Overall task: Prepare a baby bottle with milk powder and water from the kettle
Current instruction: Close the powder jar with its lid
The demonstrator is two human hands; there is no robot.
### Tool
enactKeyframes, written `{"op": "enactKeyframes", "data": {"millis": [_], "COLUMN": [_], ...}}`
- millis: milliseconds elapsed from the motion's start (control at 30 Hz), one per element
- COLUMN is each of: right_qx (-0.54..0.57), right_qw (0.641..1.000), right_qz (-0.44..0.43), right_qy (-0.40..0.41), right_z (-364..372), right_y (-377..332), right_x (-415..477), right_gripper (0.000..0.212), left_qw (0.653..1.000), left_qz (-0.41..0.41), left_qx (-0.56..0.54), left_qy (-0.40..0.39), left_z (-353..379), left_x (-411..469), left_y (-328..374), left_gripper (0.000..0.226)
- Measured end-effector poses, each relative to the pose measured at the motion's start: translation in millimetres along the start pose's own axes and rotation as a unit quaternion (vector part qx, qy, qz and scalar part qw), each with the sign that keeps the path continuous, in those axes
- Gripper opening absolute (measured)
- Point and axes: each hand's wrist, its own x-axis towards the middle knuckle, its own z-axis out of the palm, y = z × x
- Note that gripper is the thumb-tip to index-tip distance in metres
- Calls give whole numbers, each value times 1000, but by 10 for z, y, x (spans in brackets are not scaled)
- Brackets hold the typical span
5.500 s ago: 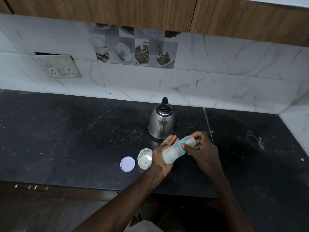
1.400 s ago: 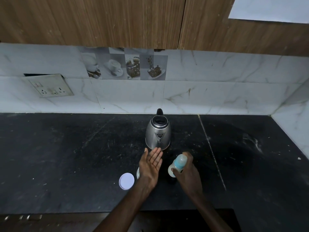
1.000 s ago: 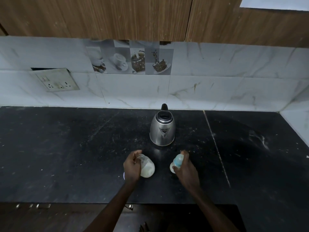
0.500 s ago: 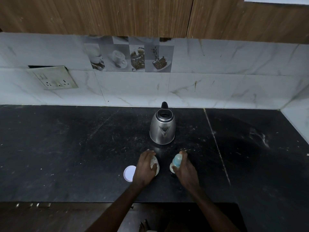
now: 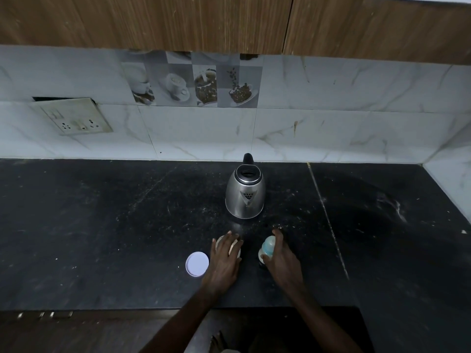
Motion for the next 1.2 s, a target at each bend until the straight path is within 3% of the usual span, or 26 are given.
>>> {"op": "enactKeyframes", "data": {"millis": [167, 267, 333, 400, 500, 600, 733, 833, 933, 1067, 1200], "right_qx": [-18, 10, 34, 52, 85, 112, 152, 192, 210, 206, 259], "right_qw": [1000, 1000, 999, 999, 996, 993, 986, 975, 967, 965, 955], "right_qz": [-4, -1, 1, 0, -6, 4, 14, 14, -11, -79, -132], "right_qy": [2, -2, -7, -11, 0, 26, 74, 106, 142, 144, 63], "right_z": [11, -3, -16, -41, -107, -206, -382, -514, -595, -586, -489], "right_y": [31, 40, 50, 58, 59, 23, -53, -116, -238, -456, -734], "right_x": [-28, -41, -58, -81, -110, -123, -111, -99, -84, 0, 110], "right_gripper": [90, 95, 101, 107, 112, 110, 107, 108, 95, 64, 42], "left_qw": [999, 978, 967, 963, 954, 937, 951, 952, 927, 911, 923], "left_qz": [-27, -133, -199, -254, -252, -252, -262, -303, -348, -267, -154], "left_qx": [-37, -104, -88, -84, -51, 18, 19, -4, -72, -148, -204], "left_qy": [25, 122, 132, 45, -152, -243, -165, -40, 121, 279, 286], "left_z": [-9, -118, -188, -233, -209, -150, -133, -181, -320, -463, -413], "left_x": [-140, -245, -310, -342, -348, -359, -369, -317, -132, 154, 250], "left_y": [-131, -301, -452, -557, -634, -617, -616, -579, -472, -283, -72], "left_gripper": [61, 53, 62, 77, 98, 93, 77, 70, 68, 65, 56]}}
